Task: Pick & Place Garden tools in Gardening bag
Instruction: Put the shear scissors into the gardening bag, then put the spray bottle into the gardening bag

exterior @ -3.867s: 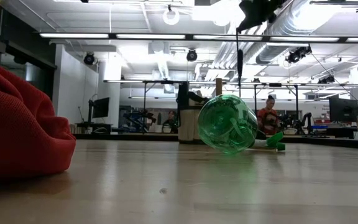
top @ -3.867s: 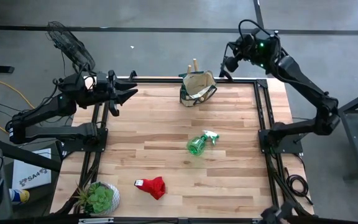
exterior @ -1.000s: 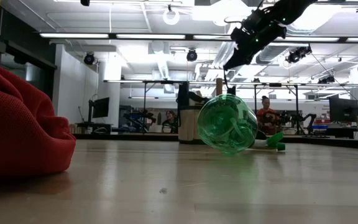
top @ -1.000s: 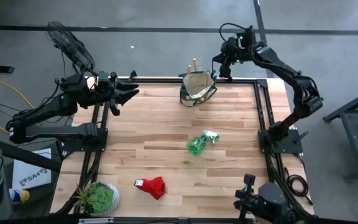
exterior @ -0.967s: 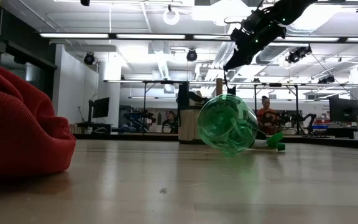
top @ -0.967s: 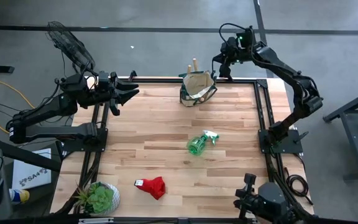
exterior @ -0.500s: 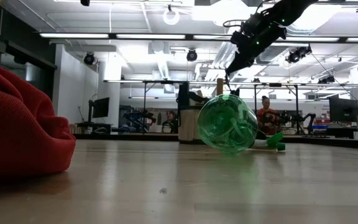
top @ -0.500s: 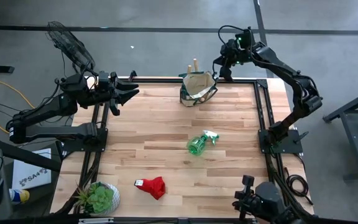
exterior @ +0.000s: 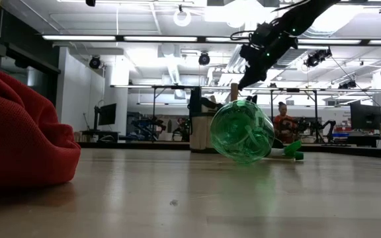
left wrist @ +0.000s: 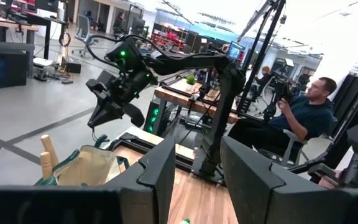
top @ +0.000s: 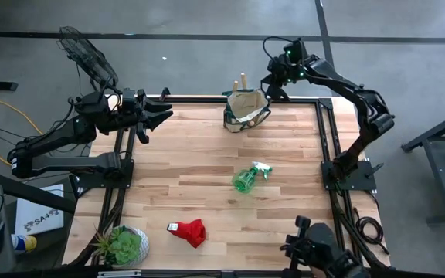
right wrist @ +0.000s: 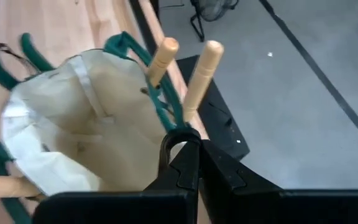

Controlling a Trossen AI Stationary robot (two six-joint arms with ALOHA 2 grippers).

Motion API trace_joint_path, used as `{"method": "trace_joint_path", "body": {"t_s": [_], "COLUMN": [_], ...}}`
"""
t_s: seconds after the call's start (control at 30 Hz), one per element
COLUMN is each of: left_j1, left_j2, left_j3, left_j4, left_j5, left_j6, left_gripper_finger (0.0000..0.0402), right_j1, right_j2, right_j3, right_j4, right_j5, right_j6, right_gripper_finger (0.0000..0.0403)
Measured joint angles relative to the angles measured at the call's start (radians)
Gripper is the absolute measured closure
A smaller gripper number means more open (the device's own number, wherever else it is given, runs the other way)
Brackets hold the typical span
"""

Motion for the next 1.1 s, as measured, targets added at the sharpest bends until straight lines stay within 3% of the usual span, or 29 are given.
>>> {"method": "trace_joint_path", "body": {"t_s": [0.2, 0.53, 1.1], "left_j1": [0.000, 0.000, 0.000], "left_j2": [0.000, 0.000, 0.000], "left_j3": [0.000, 0.000, 0.000], "left_j4": [0.000, -0.001, -0.005], "left_j5": [0.000, 0.001, 0.001], "left_j6": [0.000, -0.003, -0.004], "left_gripper_finger": [0.0275, 0.0275, 0.0275], "right_j1": [0.000, 0.000, -0.001], "right_j2": [-0.001, -0.002, -0.022], "right_j3": [0.000, 0.000, 0.000], "right_j4": [0.013, 0.100, 0.110], "right_j5": [0.069, 0.089, 0.120], "right_j6": [0.029, 0.165, 0.286], "right_gripper_finger": [0.0399, 0.0367, 0.0197]}}
